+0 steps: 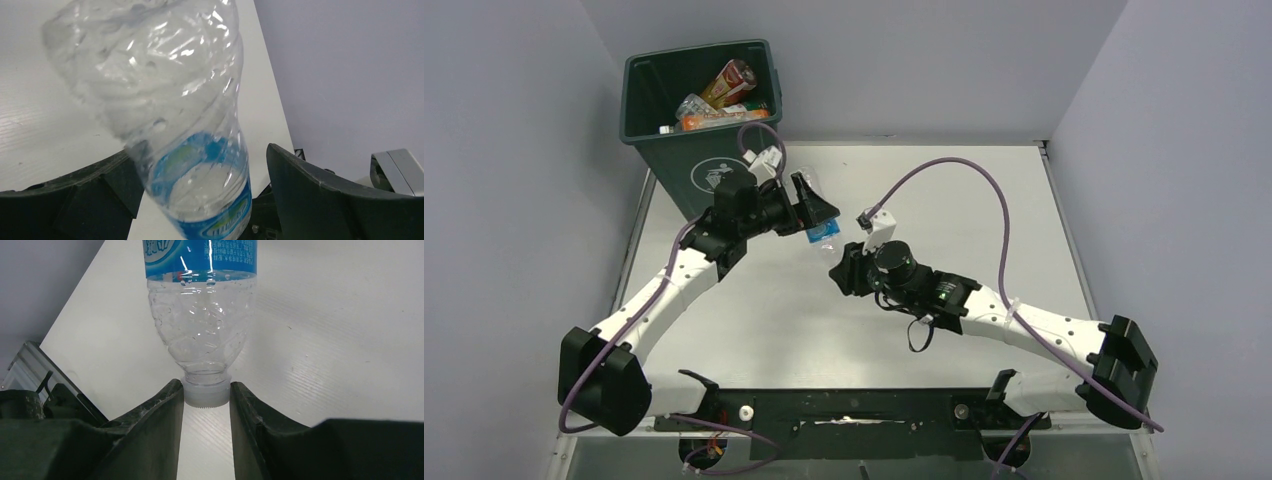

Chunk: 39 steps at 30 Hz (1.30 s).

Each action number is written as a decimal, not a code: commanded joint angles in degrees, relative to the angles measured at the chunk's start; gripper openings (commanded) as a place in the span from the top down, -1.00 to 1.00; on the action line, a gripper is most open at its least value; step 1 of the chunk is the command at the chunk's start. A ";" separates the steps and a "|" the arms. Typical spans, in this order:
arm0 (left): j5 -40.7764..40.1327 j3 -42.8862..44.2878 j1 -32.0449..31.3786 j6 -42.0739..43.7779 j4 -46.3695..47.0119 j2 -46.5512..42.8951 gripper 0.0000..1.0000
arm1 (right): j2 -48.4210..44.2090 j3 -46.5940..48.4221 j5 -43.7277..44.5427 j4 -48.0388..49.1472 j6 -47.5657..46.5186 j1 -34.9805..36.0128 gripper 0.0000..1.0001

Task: Put the plastic bottles in the bin
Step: Place the plastic bottle in the trash bin.

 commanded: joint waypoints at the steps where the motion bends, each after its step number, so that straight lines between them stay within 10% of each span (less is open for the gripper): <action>1: -1.72 2.51 -1.33 0.62 2.28 0.23 -0.71 | 0.54 3.41 3.17 0.73 -1.45 2.46 0.56; 13: -3.77 3.61 -1.29 2.76 1.13 -0.40 0.12 | 0.21 5.71 4.54 -1.66 -1.70 3.32 0.27; 22: -3.97 13.84 4.05 7.98 -5.38 0.85 0.13 | -2.20 5.88 7.83 -4.47 -0.82 4.26 -0.98; 39: 2.74 43.49 27.21 4.94 0.03 13.95 0.14 | -9.22 -0.60 11.14 -6.70 1.96 4.39 -0.96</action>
